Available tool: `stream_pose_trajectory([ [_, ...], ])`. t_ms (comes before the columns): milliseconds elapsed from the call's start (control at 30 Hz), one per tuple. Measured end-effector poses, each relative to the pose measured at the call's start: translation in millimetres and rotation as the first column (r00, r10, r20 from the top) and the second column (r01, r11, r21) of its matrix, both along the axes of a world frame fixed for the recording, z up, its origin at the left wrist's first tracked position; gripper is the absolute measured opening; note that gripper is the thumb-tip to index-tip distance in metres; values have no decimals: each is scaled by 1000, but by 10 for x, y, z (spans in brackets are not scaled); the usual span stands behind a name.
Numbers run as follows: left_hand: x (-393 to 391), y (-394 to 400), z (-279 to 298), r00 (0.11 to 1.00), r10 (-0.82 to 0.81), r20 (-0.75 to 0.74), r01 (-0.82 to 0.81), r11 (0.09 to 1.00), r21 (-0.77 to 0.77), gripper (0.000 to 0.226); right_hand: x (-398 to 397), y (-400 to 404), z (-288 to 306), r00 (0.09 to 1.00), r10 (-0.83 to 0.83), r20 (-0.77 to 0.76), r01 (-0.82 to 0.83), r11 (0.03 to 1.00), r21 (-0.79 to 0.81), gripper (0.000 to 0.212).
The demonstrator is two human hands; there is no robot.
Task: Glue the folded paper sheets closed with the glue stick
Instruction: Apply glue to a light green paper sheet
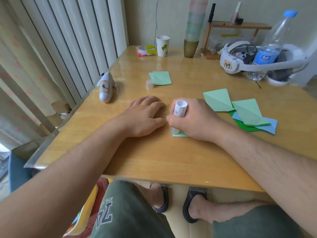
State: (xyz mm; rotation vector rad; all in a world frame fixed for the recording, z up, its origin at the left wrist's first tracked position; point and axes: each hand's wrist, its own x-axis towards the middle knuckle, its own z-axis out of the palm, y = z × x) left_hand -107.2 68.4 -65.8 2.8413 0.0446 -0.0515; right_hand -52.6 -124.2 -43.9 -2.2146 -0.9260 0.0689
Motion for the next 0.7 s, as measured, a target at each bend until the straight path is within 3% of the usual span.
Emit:
stream_pose_trajectory([
  [200,-1,-5,-6,1000,-7,-5,7,1000,18,70,-32,-22,4,1000,20,-11,-19,1000,7,26],
  [333,-18,-15,2,1000,-5,0,5,1000,24,70,-14,-39,-19,997,1,-76,-2,1000,-13,37],
  [467,-14,-28,7,1000,-2,-2,2,999,34,63,51,-59,-4,972,-43,-232,96,969,226,39],
  [567,-7,-26,8,1000,-4,-4,4,999,36,63,108,-76,50,983,-104,-153,137,965,224,37],
  [700,-4,-17,-10,1000,-7,0,7,999,41,64,114,-67,19,995,-95,-33,97,993,66,29],
])
